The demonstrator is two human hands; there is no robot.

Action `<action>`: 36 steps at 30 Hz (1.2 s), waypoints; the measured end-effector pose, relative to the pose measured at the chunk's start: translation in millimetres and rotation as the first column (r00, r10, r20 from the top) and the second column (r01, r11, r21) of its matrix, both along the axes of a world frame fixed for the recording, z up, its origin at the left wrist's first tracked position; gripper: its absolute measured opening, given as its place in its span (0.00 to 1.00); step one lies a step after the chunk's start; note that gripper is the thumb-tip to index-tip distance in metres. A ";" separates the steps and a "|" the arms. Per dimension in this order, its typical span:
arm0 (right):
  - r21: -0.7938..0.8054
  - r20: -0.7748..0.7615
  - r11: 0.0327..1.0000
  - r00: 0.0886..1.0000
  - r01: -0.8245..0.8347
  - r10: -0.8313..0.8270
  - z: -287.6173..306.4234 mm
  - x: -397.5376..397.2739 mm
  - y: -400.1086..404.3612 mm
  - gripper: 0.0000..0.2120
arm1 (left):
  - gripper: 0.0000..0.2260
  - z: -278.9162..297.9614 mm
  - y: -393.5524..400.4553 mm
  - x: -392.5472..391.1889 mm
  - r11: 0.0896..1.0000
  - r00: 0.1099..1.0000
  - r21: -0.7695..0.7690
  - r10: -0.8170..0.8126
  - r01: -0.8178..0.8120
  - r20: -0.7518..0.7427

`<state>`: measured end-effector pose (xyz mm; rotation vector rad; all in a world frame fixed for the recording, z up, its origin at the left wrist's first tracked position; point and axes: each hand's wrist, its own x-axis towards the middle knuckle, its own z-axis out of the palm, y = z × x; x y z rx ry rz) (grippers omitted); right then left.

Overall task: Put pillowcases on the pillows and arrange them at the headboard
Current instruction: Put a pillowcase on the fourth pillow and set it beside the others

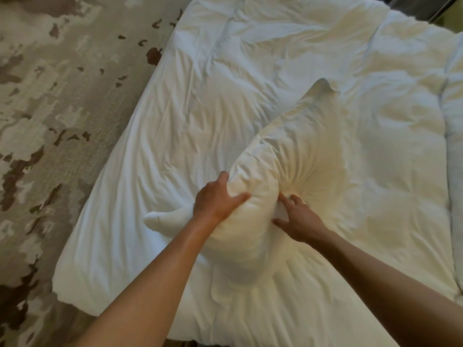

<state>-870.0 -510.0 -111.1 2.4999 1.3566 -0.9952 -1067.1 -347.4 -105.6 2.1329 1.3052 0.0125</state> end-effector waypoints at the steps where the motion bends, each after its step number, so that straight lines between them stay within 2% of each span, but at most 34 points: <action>1: 0.046 0.006 0.999 1.000 0.001 -0.002 12.9 4.3 -10.5 0.39 | 0.32 11.1 -16.4 1.5 1.000 1.000 0.018 -0.018 0.018 0.009; 4: 0.256 0.083 0.966 0.995 0.027 -0.050 52.5 16.7 -42.5 0.32 | 0.29 42.8 -74.2 7.7 0.994 0.996 0.077 -0.082 0.079 0.040; 6: 0.417 0.129 0.909 0.988 0.021 -0.082 76.7 26.3 -63.9 0.35 | 0.27 62.0 -116.7 12.5 0.988 0.991 0.097 -0.127 0.122 0.049; 8: 0.511 0.181 0.858 0.981 -0.039 -0.063 97.2 41.8 -82.7 0.42 | 0.26 77.5 -156.0 17.2 0.980 0.984 0.103 -0.175 0.169 0.047; 10: 0.498 0.242 0.853 0.970 -0.153 0.032 114.1 63.6 -97.5 0.50 | 0.25 90.8 -189.4 20.5 0.968 0.974 0.126 -0.223 0.217 0.032; 12: 0.413 0.297 0.862 0.938 -0.293 0.176 125.5 86.5 -111.0 0.56 | 0.24 103.4 -215.9 21.8 0.954 0.966 0.157 -0.259 0.254 0.014; 14: 0.345 0.338 0.846 0.895 -0.406 0.292 129.6 104.8 -125.9 0.57 | 0.23 114.4 -234.7 19.1 0.943 0.958 0.177 -0.287 0.283 0.000; 17: 0.354 0.386 0.800 0.855 -0.484 0.346 126.2 120.8 -146.1 0.53 | 0.22 134.8 -248.6 6.8 0.942 0.957 0.178 -0.290 0.283 0.009; 22: 0.481 0.363 0.722 0.863 -0.496 0.351 108.2 114.7 -162.4 0.50 | 0.21 165.0 -254.3 -38.8 0.930 0.951 0.215 -0.310 0.297 0.024; 26: 0.493 0.321 0.695 0.851 -0.524 0.414 91.4 92.5 -159.8 0.47 | 0.21 171.0 -254.0 -78.8 0.930 0.956 0.225 -0.285 0.292 -0.064; 29: 0.475 0.356 0.674 0.824 -0.565 0.440 76.1 66.8 -158.1 0.44 | 0.20 157.4 -257.1 -98.1 0.953 0.969 0.193 -0.209 0.232 -0.133; 33: 0.440 0.313 0.712 0.836 -0.548 0.451 56.8 34.6 -172.0 0.36 | 0.18 125.0 -265.0 -120.1 0.971 0.974 0.163 -0.145 0.174 -0.173; 36: 0.413 0.249 0.774 0.878 -0.479 0.410 52.0 25.1 -181.8 0.32 | 0.18 110.2 -265.2 -126.9 0.959 0.975 0.217 -0.149 0.183 -0.164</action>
